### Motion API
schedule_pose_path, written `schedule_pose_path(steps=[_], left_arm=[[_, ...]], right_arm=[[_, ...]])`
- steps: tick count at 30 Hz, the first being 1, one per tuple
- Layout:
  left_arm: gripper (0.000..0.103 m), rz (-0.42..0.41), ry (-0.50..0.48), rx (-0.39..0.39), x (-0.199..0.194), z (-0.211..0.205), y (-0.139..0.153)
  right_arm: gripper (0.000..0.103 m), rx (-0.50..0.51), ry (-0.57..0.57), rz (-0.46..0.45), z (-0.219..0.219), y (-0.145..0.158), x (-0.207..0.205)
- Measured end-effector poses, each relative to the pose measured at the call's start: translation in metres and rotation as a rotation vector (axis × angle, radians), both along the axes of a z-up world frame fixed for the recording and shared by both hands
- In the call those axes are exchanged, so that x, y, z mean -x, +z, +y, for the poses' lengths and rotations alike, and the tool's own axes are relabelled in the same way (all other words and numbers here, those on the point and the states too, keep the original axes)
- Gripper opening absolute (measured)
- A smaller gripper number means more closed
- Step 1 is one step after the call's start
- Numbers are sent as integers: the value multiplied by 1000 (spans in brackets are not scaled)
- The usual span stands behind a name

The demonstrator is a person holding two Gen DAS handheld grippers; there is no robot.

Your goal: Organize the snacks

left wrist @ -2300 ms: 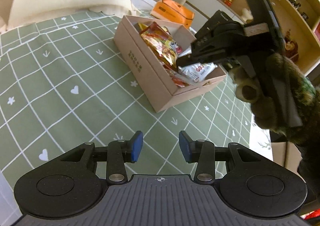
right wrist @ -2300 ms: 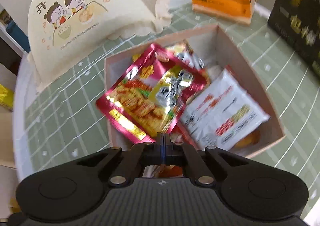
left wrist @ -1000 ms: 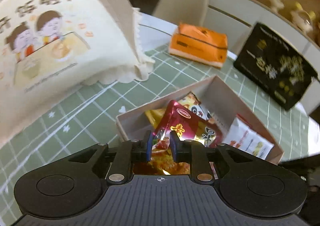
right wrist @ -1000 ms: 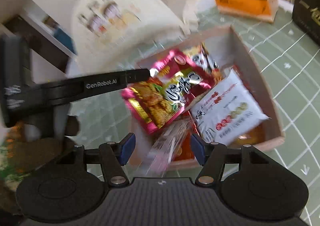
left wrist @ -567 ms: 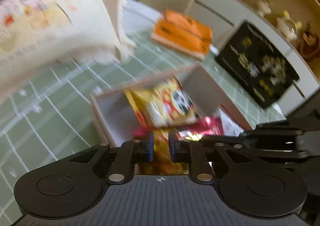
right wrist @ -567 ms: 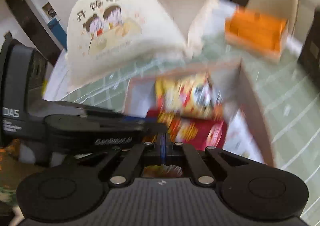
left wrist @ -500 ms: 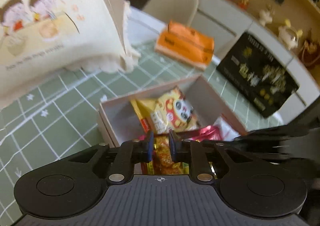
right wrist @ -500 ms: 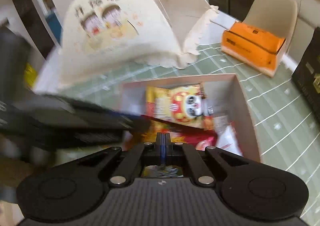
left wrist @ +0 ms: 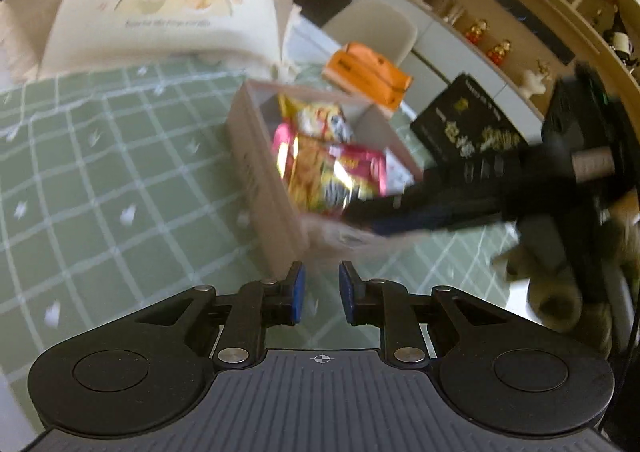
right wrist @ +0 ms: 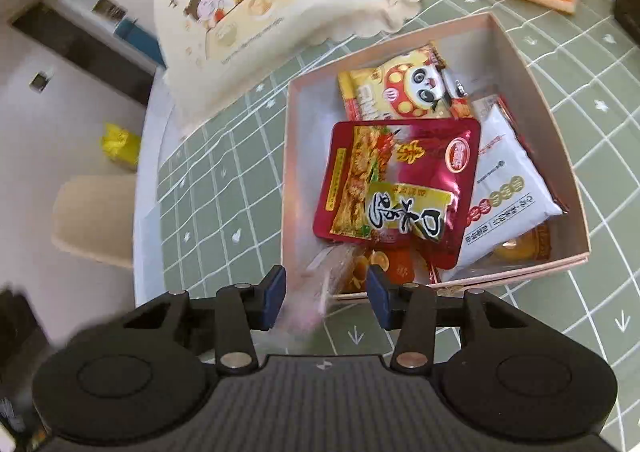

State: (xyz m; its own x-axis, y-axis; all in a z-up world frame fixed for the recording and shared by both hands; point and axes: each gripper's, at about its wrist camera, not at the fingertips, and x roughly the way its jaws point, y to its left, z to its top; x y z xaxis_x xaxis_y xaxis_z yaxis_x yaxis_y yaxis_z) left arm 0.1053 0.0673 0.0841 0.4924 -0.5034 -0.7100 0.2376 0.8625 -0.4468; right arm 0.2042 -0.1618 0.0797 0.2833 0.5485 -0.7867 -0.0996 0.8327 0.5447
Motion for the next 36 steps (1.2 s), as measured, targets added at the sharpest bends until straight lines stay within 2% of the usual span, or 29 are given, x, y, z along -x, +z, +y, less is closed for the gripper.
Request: schedule_pose_path(steps=[3, 8, 10, 15, 20, 22, 23, 25, 31, 34, 36], left_arm=[[23, 37, 26, -2, 10, 10, -10], [23, 70, 55, 38, 20, 19, -20], [23, 71, 54, 52, 23, 21, -21], [23, 74, 88, 84, 32, 31, -23], [23, 94, 79, 80, 42, 25, -28], [23, 90, 62, 85, 49, 23, -27], [23, 87, 59, 85, 52, 23, -26], [23, 89, 70, 82, 57, 26, -27], [22, 105, 131, 89, 64, 36, -32], [23, 91, 121, 81, 68, 31, -27], [23, 78, 112, 68, 69, 26, -26]], right_arm=[[34, -38, 22, 57, 8, 2, 0], [31, -28, 34, 116, 18, -3, -7], [28, -47, 23, 146, 19, -8, -9], [28, -98, 37, 186, 19, -5, 3], [32, -183, -57, 206, 13, -21, -5], [24, -217, -70, 231, 16, -30, -7], [21, -221, -75, 219, 16, -27, -6], [4, -231, -53, 152, 13, -6, 0], [1, -233, -43, -84, -14, 86, 6], [0, -240, -55, -173, -24, 110, -1], [0, -239, -77, -220, -22, 115, -11]])
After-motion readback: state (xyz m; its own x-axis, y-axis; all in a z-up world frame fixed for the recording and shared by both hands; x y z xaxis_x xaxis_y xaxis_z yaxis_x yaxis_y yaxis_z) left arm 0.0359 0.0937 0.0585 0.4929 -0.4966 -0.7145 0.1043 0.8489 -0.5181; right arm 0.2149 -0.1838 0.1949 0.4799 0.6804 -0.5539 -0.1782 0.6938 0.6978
